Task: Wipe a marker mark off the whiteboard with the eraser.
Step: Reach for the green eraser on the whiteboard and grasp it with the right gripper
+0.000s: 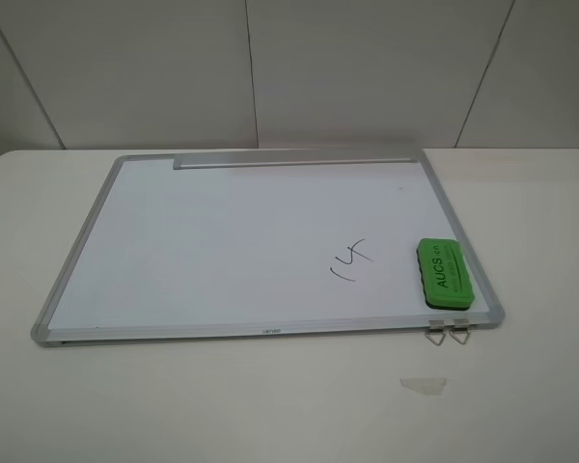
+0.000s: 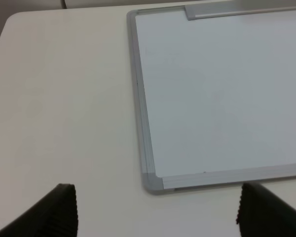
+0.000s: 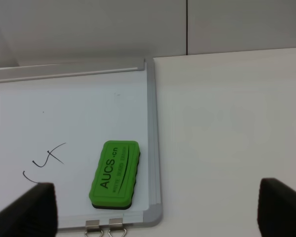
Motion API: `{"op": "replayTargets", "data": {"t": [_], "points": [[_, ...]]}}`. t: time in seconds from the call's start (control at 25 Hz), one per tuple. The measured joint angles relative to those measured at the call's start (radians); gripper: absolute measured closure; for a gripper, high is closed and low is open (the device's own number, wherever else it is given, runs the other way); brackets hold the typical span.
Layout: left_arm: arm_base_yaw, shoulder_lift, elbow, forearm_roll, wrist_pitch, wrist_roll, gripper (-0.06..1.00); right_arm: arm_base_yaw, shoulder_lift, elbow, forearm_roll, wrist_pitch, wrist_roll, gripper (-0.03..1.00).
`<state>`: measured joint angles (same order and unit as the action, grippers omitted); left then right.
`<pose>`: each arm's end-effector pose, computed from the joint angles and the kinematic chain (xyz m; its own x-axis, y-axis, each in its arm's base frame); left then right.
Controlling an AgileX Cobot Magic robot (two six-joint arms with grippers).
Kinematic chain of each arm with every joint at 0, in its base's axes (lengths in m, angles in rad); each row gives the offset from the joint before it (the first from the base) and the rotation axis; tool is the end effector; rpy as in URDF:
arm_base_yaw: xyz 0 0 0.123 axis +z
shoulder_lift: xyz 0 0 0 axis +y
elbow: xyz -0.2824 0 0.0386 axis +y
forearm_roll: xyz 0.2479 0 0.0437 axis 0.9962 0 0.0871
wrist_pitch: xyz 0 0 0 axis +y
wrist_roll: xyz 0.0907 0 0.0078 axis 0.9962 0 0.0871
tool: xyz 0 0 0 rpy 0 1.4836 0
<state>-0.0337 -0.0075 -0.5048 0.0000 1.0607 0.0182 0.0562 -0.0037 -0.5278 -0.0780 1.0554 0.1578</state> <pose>-0.0066 0.0002 0.2785 -0.4441 0.0332 -0.8954 0.0418 0.9990 0.0163 -0.0083 -0.0067 0.2854 -0.4175 0.0954 -0.9037 0.0554 0.9953 0.0795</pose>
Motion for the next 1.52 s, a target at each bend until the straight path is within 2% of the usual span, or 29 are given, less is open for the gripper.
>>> {"op": "replayTargets", "data": {"t": [1.08,1.32,1.52], "points": [[0.000,0.000,0.000,0.000,0.000,0.000,0.26,0.000,0.000,0.000,0.000,0.000,0.000,0.16],[0.000,0.000,0.000,0.000,0.000,0.000,0.26,0.001,0.019,-0.001,0.071,0.000,0.039,0.16],[0.000,0.000,0.000,0.000,0.000,0.000,0.26,0.005,0.236,-0.001,0.127,0.002,0.044,0.16]]}}
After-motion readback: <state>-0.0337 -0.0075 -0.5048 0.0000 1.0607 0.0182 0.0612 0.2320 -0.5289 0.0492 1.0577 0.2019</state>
